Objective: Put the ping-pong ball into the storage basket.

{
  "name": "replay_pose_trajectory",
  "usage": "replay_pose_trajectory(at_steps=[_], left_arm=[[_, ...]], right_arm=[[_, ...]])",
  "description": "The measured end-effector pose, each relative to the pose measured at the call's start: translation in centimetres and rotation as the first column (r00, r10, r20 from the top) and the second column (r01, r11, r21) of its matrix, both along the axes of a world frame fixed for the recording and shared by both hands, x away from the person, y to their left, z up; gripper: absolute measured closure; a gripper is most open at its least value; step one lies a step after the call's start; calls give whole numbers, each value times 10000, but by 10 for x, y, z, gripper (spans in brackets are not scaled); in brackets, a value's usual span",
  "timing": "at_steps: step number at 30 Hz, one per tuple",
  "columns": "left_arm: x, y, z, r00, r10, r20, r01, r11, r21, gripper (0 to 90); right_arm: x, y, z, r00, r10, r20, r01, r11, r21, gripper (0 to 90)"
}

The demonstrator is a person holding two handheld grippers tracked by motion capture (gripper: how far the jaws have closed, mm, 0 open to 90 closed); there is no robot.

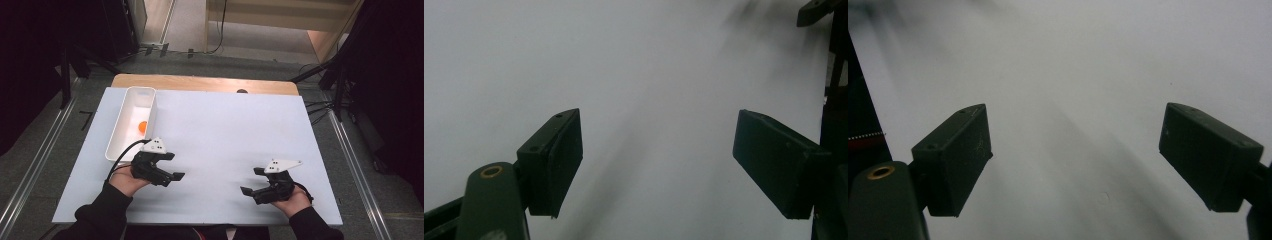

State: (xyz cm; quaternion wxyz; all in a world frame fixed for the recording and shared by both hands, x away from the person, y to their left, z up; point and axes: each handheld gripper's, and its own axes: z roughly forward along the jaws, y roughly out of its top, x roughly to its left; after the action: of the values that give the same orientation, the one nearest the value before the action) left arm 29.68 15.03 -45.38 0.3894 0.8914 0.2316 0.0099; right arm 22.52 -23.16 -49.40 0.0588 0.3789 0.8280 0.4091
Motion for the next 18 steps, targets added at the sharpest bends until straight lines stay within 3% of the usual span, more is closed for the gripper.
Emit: replay_pose_trajectory(at_steps=[13, 18], left_arm=[[-8, 12, -5, 9996, -278, -52, 277, 9995, -118, 205], [-12, 15, -7, 9983, -578, 37, 578, 9983, 72, 205]], right_arm=[[0, 0, 0, 10000, 6, -18, -6, 10000, 40, 121], [0, 0, 0, 10000, 15, -12, -15, 10000, 33, 122]])
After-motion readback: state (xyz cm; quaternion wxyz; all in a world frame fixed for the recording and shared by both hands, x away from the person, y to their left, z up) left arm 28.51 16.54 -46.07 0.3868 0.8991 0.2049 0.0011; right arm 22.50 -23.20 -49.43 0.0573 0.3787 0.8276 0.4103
